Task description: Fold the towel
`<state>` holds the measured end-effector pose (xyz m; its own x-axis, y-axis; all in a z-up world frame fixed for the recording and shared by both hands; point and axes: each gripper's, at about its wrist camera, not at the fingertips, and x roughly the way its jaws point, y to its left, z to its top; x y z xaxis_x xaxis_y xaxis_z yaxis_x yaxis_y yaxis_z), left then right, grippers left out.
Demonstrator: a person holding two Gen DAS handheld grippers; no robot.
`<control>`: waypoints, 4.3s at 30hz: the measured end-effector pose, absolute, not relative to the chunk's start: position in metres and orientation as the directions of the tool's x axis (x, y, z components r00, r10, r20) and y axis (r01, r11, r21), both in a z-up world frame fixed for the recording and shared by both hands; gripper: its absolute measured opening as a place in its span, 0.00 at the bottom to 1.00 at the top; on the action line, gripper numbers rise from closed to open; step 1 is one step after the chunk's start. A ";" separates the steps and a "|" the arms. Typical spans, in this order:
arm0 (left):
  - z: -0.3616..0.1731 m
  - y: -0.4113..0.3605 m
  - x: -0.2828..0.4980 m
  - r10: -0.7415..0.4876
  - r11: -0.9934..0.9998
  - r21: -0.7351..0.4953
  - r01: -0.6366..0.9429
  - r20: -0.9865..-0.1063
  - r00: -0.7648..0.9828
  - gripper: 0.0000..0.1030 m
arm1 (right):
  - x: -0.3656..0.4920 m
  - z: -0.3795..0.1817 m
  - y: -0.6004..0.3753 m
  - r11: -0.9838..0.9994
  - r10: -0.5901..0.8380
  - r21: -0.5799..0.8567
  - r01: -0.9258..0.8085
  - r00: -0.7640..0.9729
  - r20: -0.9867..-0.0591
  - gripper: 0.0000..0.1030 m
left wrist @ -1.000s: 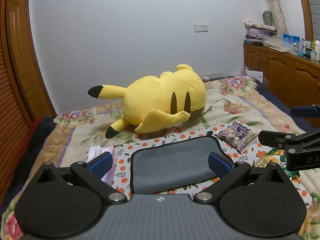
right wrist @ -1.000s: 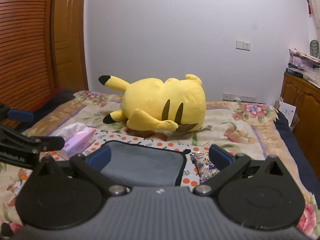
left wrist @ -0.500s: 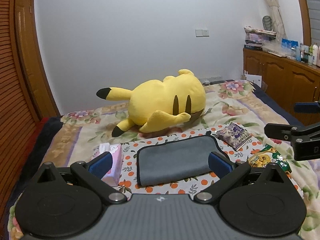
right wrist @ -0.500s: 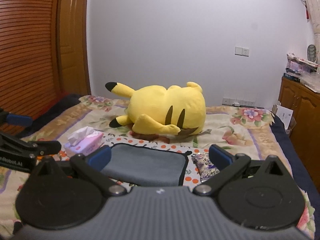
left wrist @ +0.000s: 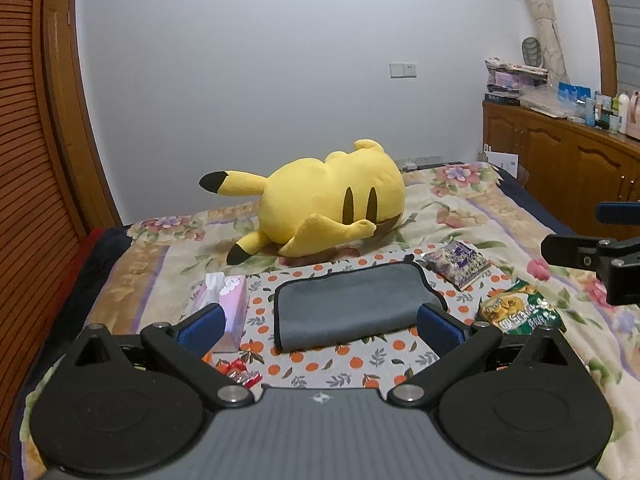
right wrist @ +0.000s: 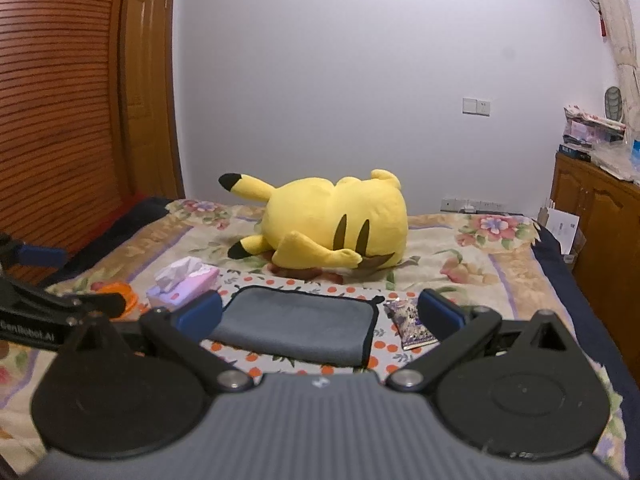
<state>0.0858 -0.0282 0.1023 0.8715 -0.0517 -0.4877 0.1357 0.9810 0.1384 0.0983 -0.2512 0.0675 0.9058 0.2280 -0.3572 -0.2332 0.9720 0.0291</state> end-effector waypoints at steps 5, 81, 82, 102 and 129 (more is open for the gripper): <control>0.099 -0.022 0.074 -0.052 0.981 0.137 0.136 -0.492 0.869 1.00 | 0.089 0.066 -0.247 0.971 0.231 0.024 -0.238 0.904 -0.361 1.00; -0.019 0.004 0.012 -0.018 0.998 0.049 0.046 -0.462 0.887 1.00 | 0.031 -0.048 -0.237 0.989 0.145 0.057 -0.133 0.912 -0.384 1.00; -0.018 0.005 0.012 -0.021 0.998 0.048 0.048 -0.456 0.890 1.00 | 0.031 -0.048 -0.237 0.990 0.144 0.057 -0.132 0.913 -0.383 1.00; -0.009 0.006 0.002 -0.018 0.998 0.050 0.040 -0.373 0.928 1.00 | 0.023 -0.042 -0.240 0.991 0.131 0.065 -0.117 0.945 -0.301 1.00; -0.010 0.006 0.002 -0.011 0.997 0.071 0.040 -0.372 0.928 1.00 | 0.021 -0.041 -0.244 0.991 0.126 0.068 -0.111 0.951 -0.283 1.00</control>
<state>0.0023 0.0059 -0.0097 0.9284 -0.0107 -0.3715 0.0397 0.9967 0.0705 0.0211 -0.2440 -0.0413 0.9507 0.1259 -0.2834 -0.1110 0.9915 0.0680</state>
